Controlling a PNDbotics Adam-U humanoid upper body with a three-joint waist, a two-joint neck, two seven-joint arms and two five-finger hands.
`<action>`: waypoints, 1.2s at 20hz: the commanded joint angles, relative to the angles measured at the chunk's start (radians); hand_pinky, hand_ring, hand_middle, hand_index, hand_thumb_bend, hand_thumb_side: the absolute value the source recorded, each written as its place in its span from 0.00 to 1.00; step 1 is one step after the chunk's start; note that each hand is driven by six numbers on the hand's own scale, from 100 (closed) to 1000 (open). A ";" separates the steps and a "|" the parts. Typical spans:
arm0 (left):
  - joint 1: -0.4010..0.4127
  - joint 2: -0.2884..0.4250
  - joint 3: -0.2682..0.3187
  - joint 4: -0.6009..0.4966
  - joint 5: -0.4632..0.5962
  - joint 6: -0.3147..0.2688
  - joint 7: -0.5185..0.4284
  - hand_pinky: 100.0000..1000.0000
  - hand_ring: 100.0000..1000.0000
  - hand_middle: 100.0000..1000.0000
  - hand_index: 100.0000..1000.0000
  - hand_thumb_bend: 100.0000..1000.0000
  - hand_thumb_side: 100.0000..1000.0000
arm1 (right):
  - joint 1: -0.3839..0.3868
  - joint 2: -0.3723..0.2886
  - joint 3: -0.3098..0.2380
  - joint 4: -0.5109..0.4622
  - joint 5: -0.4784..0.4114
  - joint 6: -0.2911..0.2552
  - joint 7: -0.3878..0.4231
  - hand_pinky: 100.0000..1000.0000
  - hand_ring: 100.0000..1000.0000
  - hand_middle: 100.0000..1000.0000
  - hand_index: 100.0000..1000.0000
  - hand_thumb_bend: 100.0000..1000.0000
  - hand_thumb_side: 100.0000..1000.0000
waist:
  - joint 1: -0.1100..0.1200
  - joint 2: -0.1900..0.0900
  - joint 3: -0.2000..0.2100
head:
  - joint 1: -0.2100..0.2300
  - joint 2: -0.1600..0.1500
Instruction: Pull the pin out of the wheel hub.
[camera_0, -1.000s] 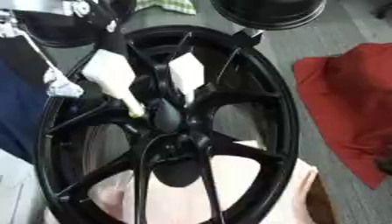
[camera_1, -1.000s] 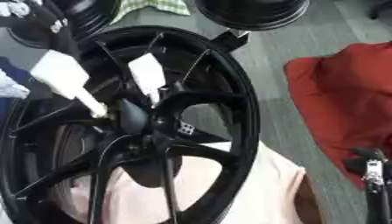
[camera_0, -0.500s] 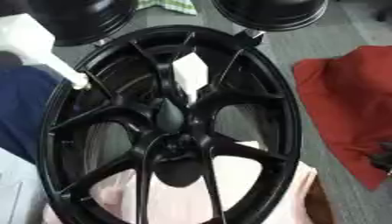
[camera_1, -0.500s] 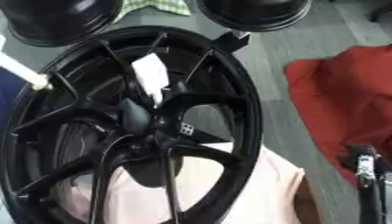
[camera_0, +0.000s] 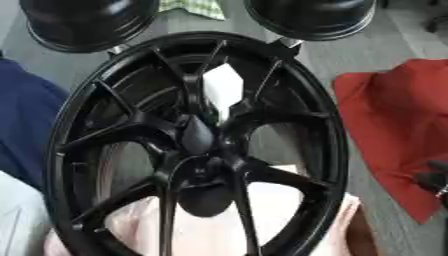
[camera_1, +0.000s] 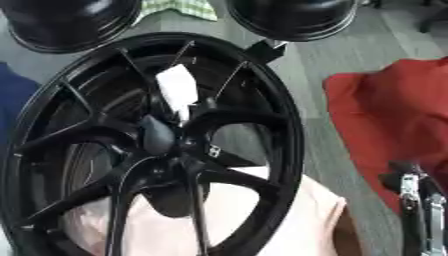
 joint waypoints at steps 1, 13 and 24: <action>0.049 0.022 0.101 0.040 0.026 -0.034 0.055 0.75 0.76 0.71 0.84 0.62 0.60 | 0.006 0.005 0.007 -0.025 0.009 -0.010 0.003 0.64 0.60 0.42 0.63 0.00 0.85 | 0.001 -0.013 -0.003 | 0.013 -0.017; 0.026 -0.104 0.173 -0.194 0.217 -0.225 0.247 0.66 0.62 0.54 0.71 0.19 0.43 | 0.011 0.018 -0.017 -0.025 0.004 -0.061 -0.042 0.65 0.58 0.42 0.63 0.00 0.83 | -0.027 -0.003 0.000 | 0.016 -0.021; 0.240 -0.383 0.085 -0.475 0.389 -0.268 0.419 0.63 0.59 0.51 0.71 0.21 0.43 | -0.016 0.025 0.007 -0.025 -0.009 -0.046 -0.036 0.65 0.60 0.42 0.64 0.00 0.85 | -0.051 0.021 -0.016 | 0.064 -0.033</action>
